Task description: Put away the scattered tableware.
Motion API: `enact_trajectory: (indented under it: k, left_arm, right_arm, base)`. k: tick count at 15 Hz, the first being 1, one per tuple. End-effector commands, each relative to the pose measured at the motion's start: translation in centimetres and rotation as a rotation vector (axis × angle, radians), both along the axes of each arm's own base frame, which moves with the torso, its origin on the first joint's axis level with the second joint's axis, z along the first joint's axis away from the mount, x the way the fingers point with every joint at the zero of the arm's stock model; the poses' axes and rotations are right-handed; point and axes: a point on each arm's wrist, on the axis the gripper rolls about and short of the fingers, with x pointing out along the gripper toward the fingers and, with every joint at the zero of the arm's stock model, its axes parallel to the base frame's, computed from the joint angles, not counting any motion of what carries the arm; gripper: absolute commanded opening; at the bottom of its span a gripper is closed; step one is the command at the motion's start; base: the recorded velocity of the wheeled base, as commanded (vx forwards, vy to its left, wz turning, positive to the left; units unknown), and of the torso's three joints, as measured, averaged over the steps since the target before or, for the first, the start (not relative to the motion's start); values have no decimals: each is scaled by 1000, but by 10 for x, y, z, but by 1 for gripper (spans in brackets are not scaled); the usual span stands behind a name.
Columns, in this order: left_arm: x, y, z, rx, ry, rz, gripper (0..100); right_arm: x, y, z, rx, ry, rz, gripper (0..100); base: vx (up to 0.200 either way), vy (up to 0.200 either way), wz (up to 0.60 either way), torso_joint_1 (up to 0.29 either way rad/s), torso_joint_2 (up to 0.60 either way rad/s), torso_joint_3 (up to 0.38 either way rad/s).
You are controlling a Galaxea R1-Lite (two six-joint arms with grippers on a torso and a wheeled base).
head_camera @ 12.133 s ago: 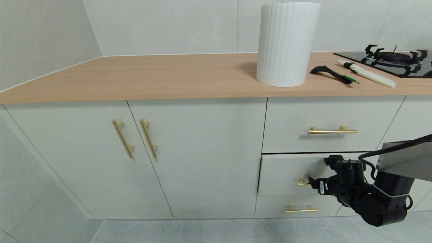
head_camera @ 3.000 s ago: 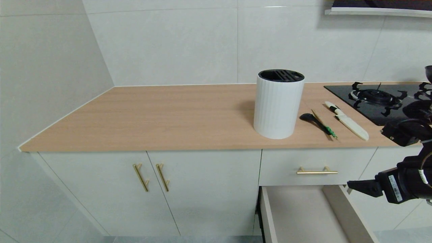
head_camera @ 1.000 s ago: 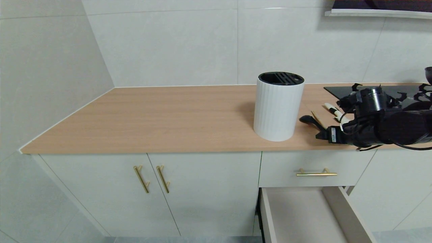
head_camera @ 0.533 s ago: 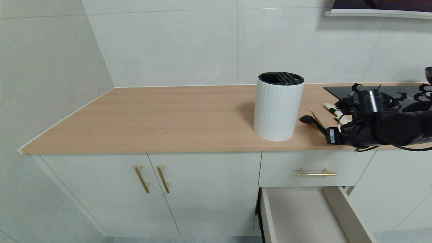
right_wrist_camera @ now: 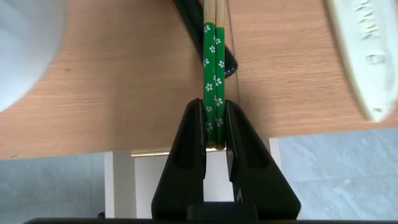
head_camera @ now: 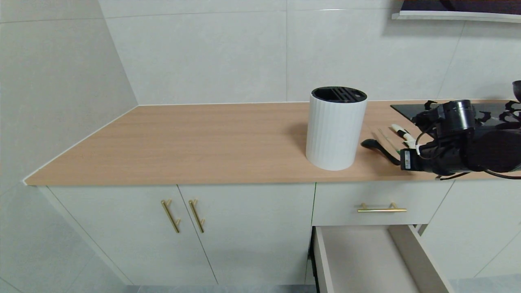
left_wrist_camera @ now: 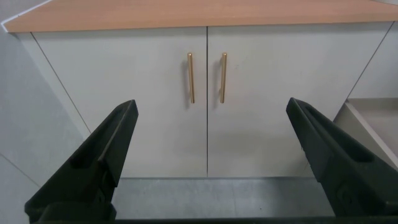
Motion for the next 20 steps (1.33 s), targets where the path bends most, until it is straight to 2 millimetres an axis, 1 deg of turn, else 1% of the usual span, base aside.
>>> enact_trajectory:
  k: [1,3,6,8,9,10,11,12,13,14,15,16,17,20]
  left_arm:
    - [0,0,0,0,1,1,100]
    - [0,0,0,0,1,1,100]
    - [0,0,0,0,1,1,100]
    - [0,0,0,0,1,1,100]
    - [0,0,0,0,1,1,100]
    - [0,0,0,0,1,1,100]
    - [0,0,0,0,1,0,100]
    - [0,0,0,0,1,0,100]
    - [0,0,0,0,1,1,100]
    - [0,0,0,0,1,0,100]
    - [0,0,0,0,1,1,100]
    - [0,0,0,0,1,1,100]
    - [0,0,0,0,1,1,100]
    - [0,0,0,0,1,1,100]
  right_arm:
    - [-50,-3,43,19,-42,26,0]
    - [-92,-7,59,51,1,83,0]
    - [-146,-8,76,105,65,188,0]
    - [-167,-8,79,132,90,247,0]
    - [-176,-7,78,158,125,290,0]
    - [-182,-7,73,170,152,318,0]
    - [-184,-5,65,171,178,365,0]
    - [-184,-5,65,171,178,365,0]
    - [-187,-4,49,121,223,447,0]
    - [-188,-3,42,98,243,473,0]
    - [-188,2,30,84,270,509,0]
    - [-187,2,27,82,276,509,0]
    - [-186,2,16,75,276,518,0]
    - [-186,4,12,59,261,541,0]
  base:
    - [0,0,0,0,0,0]
    - [0,0,0,0,0,0]
    - [0,0,0,0,0,0]
    - [0,0,0,0,0,0]
    - [0,0,0,0,0,0]
    - [0,0,0,0,0,0]
    - [0,0,0,0,0,0]
    - [0,0,0,0,0,0]
    - [0,0,0,0,0,0]
    - [0,0,0,0,0,0]
    - [0,0,0,0,0,0]
    - [0,0,0,0,0,0]
    - [0,0,0,0,0,0]
    - [0,0,0,0,0,0]
